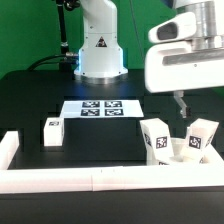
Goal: Assemble stool
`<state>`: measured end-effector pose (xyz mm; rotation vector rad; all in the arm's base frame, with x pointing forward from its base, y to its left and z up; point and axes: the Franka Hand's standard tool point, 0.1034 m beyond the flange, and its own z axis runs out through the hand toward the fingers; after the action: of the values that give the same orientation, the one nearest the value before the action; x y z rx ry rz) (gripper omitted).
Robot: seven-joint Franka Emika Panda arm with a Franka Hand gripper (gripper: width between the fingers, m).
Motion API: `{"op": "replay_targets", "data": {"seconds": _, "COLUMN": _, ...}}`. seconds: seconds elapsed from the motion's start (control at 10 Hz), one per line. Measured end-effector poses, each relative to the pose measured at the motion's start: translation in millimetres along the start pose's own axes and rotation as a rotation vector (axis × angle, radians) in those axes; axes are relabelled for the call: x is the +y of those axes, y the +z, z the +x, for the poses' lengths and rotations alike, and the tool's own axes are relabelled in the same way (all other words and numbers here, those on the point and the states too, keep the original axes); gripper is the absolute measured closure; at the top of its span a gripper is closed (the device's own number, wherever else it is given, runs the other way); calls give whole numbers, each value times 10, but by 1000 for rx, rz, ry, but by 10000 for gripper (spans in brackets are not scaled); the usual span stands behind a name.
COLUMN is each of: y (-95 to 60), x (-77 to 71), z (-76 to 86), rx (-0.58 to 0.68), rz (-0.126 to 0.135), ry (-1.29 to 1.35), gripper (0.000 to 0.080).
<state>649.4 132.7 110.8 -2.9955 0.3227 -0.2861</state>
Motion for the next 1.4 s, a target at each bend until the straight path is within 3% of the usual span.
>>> {"op": "replay_targets", "data": {"seconds": 0.1, "y": -44, "x": -69, "z": 13, "rx": -35, "rz": -34, "ry": -214, "gripper": 150}}
{"op": "replay_targets", "data": {"seconds": 0.3, "y": -76, "x": -135, "z": 64, "rx": -63, "rz": -36, "ry": -428, "gripper": 150}}
{"op": "replay_targets", "data": {"seconds": 0.6, "y": -45, "x": -50, "z": 70, "rx": -74, "rz": -54, "ry": -619, "gripper": 150}}
{"op": "replay_targets", "data": {"seconds": 0.9, "y": 160, "x": 176, "z": 27, "rx": -122, "rz": -55, "ry": -828, "gripper": 150}}
{"op": "replay_targets", "data": {"seconds": 1.2, "y": 317, "x": 108, "z": -76, "rx": -135, "rz": -65, "ry": -882, "gripper": 150}}
{"op": "replay_targets", "data": {"seconds": 1.4, "y": 343, "x": 187, "z": -72, "rx": -141, "rz": -67, "ry": -870, "gripper": 150}}
